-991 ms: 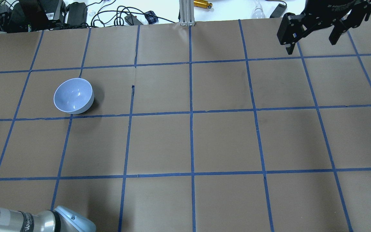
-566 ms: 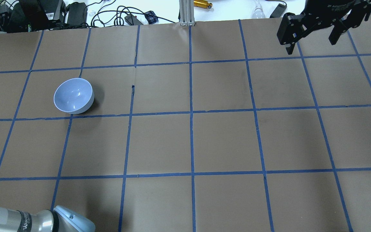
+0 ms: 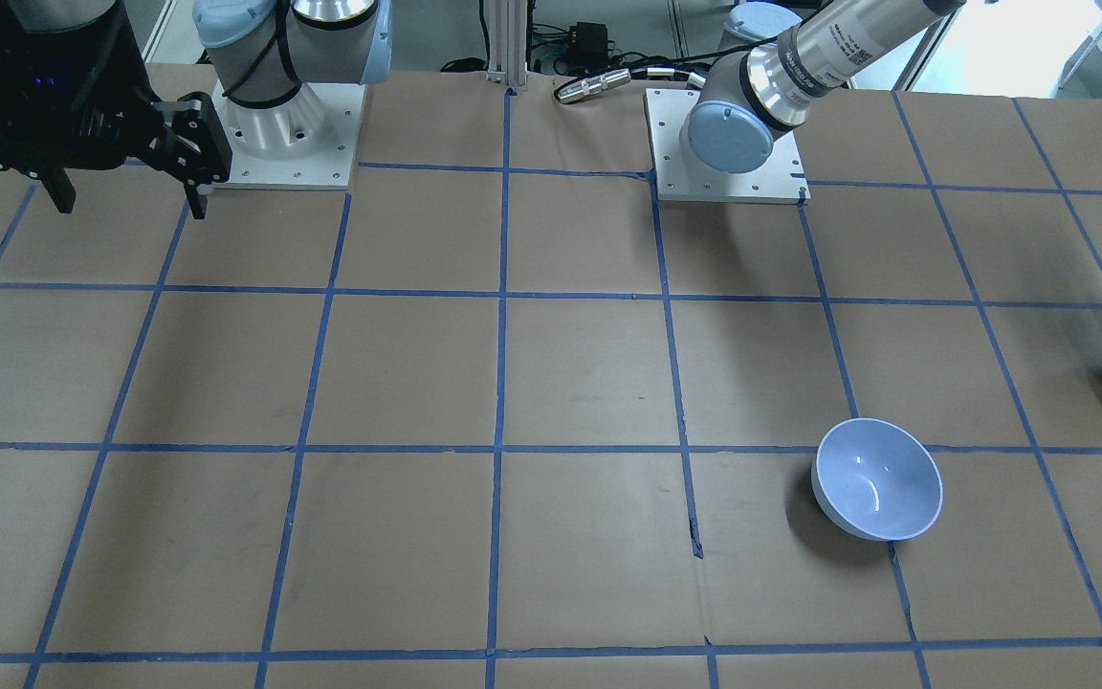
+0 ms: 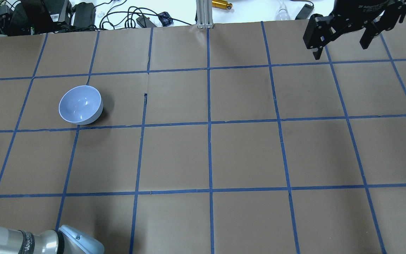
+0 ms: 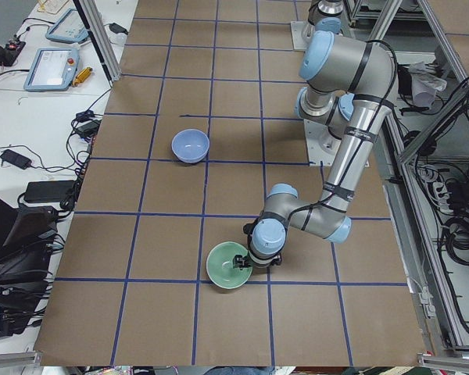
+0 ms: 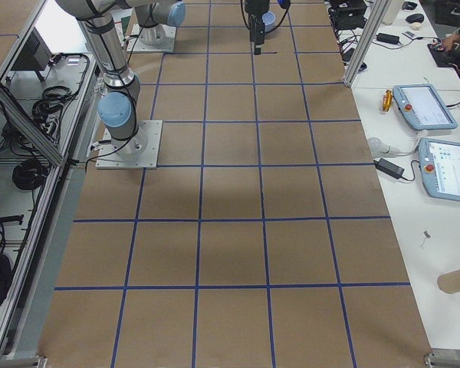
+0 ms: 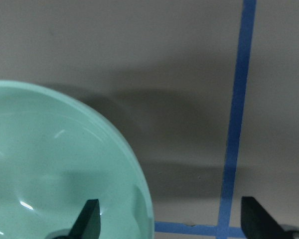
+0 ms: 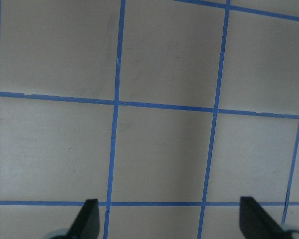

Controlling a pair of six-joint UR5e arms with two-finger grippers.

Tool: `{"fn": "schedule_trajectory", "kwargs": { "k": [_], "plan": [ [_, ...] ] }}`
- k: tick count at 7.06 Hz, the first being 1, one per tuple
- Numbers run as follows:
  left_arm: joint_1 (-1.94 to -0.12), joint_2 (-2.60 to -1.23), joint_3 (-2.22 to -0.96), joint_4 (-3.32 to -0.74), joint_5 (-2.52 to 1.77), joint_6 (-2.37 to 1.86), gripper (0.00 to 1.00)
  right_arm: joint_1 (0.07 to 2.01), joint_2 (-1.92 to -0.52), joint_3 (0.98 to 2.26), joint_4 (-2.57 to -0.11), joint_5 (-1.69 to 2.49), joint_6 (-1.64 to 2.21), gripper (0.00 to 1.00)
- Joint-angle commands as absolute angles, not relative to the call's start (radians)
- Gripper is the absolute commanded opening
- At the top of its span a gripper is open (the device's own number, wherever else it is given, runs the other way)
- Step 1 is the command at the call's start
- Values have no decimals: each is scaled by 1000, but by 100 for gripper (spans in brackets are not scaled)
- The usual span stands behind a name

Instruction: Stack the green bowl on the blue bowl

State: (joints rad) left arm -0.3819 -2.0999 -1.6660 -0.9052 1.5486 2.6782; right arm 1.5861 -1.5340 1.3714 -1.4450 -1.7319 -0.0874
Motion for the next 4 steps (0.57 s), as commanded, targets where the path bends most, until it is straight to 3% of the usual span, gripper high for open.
{"fn": "schedule_trajectory", "kwargs": {
  "k": [1,2,4],
  "plan": [
    [-382,-2114,-1666,-900,1545,2678,89,1586,-1534,1371,-1445,-1732,-87,100],
    [-382,-2117,-1664,-900,1545,2677,72,1586,-1534,1371,-1445,-1732,-87,100],
    [-382,-2117,-1658,-900,1546,2677,52,1586,-1534,1371,-1445,-1732,-87,100]
  ]
}}
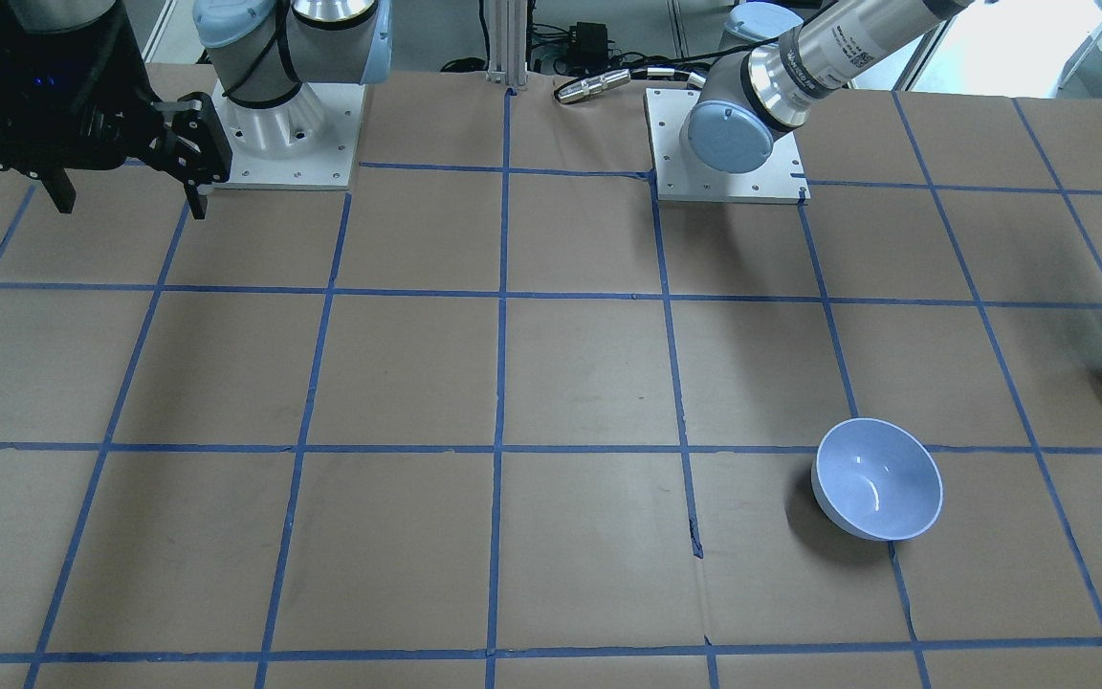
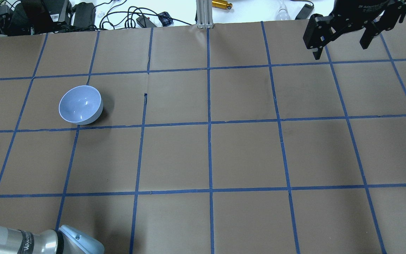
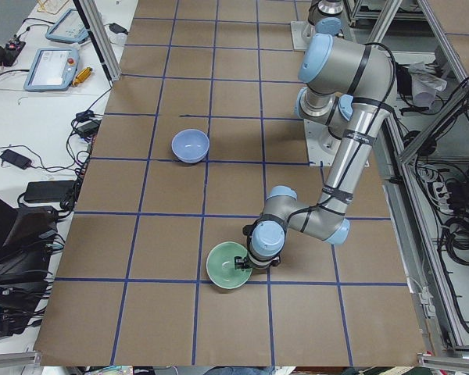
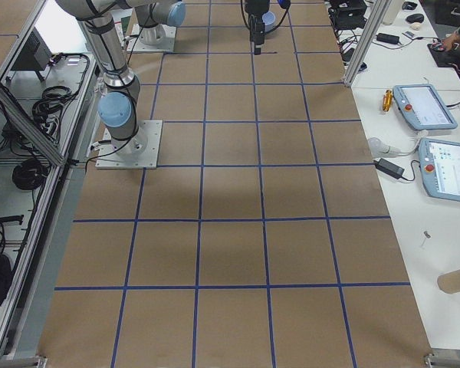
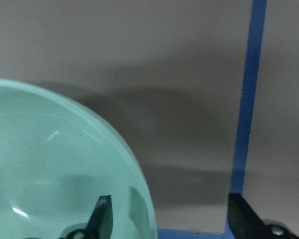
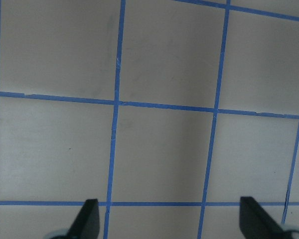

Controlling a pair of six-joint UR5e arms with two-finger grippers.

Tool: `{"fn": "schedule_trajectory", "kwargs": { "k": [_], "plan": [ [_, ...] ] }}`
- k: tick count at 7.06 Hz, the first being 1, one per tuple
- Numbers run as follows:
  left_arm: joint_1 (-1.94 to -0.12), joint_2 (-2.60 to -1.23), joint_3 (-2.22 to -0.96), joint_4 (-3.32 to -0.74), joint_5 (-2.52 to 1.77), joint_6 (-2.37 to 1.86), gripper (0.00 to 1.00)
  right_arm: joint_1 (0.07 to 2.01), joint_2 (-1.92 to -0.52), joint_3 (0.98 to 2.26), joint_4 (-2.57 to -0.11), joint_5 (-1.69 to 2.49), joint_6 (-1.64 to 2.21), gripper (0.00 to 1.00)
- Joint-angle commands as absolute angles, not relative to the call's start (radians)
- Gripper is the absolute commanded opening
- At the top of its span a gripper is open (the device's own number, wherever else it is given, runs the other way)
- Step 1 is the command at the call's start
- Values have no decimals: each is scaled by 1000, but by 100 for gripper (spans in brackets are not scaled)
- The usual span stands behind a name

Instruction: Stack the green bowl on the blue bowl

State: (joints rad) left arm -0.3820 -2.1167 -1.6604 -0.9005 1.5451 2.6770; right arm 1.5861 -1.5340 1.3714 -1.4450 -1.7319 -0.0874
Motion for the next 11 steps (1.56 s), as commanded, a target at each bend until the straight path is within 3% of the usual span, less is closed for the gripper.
{"fn": "schedule_trajectory", "kwargs": {
  "k": [1,6,7,9,11],
  "plan": [
    [-382,-2117,-1657,-902,1546,2678,48,1586,-1534,1371,-1445,-1732,-87,100],
    [-383,-2102,-1649,-926,1545,2675,45,1586,-1534,1371,-1445,-1732,-87,100],
    [-383,-2102,-1649,-930,1545,2675,6,1586,-1534,1371,-1445,-1732,-87,100],
    [-385,-2102,-1649,-930,1542,2675,0,1586,-1534,1371,-1445,-1732,-87,100],
    [-385,-2100,-1649,-930,1542,2674,0,1586,-1534,1371,-1445,-1732,-87,100]
  ]
}}
